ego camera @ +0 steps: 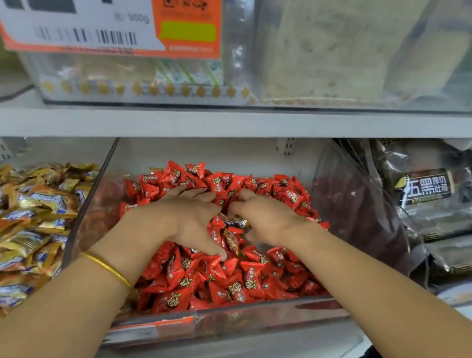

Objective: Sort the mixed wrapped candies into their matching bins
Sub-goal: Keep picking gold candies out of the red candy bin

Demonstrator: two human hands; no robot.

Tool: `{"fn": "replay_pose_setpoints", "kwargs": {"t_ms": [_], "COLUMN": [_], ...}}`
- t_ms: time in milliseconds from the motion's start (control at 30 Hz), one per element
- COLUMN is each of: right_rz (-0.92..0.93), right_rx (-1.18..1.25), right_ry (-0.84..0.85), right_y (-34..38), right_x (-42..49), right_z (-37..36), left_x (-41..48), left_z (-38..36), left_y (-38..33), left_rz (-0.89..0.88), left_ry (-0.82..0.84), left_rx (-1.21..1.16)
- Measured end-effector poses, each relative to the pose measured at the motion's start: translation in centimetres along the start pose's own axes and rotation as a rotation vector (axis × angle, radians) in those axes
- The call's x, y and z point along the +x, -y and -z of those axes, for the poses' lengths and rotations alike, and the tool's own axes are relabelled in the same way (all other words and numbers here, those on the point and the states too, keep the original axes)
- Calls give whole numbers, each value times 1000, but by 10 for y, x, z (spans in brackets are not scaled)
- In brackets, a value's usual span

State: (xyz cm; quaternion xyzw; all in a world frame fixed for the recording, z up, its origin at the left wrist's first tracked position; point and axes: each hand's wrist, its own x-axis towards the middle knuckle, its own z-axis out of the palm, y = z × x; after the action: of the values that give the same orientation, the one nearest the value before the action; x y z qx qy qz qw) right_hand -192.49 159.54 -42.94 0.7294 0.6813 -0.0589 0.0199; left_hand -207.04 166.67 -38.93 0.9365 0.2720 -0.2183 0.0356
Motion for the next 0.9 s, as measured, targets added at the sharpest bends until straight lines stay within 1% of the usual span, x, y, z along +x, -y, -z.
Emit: {"fn": "replay_pose_setpoints", "kwargs": {"t_ms": [67,133,167,233,267,300,333,400,433,467,500,533,567,633,700,733,767,833,900], "right_rz": [24,-8,-44,-156,-226,-302,-379,-508,-555,-599,-636,-659,-655,-591,-576,-607,-638,-655,-657], "right_rx": [-80,-82,-20,235,433,692,1000,1644,1916,2132,2286,2382,2428,2429,2341,2265,2160,1926,1771], "right_ry": [1,25,7,-104,-171,-223,-256,-269,-247,-204,-142,-85,-39,54,106,93,66,35,37], "right_y": [1,-5,-9,-16,-19,-22,-23,-27,-29,-30,-31,-31,-31,-29,-25,-23,-22,-20,-20], "right_x": [-2,-4,-7,-15,-20,-26,-33,-43,-47,-50,-53,-54,-55,-55,-55,-54,-53,-53,-55], "right_z": [1,0,1,7,12,18,24,33,36,38,39,39,38,35,35,35,34,33,32], "left_x": [-2,-4,-4,-5,-6,-6,-5,-4,-4,-3,-3,-3,-3,-3,-3,-4,-4,-4,-3], "left_z": [0,0,1,1,1,1,1,1,1,1,0,-1,-1,-2,-2,-2,-4,-10,-15], "left_y": [1,3,4,6,7,7,7,7,7,7,7,6,5,0,-8,-14,-21,-32,-36], "left_rz": [-15,-32,-40,-57,-67,-76,-82,-92,-99,-104,-106,-107,-111,-137,-205,-256,-310,-387,-394], "left_ry": [-9,-10,-8,1,2,1,1,1,2,2,0,-9,-27,-106,-208,-226,-210,-113,-44], "left_rx": [-15,-32,-47,-73,-79,-83,-91,-108,-114,-121,-133,-154,-181,-226,-232,-222,-209,-156,-94]}}
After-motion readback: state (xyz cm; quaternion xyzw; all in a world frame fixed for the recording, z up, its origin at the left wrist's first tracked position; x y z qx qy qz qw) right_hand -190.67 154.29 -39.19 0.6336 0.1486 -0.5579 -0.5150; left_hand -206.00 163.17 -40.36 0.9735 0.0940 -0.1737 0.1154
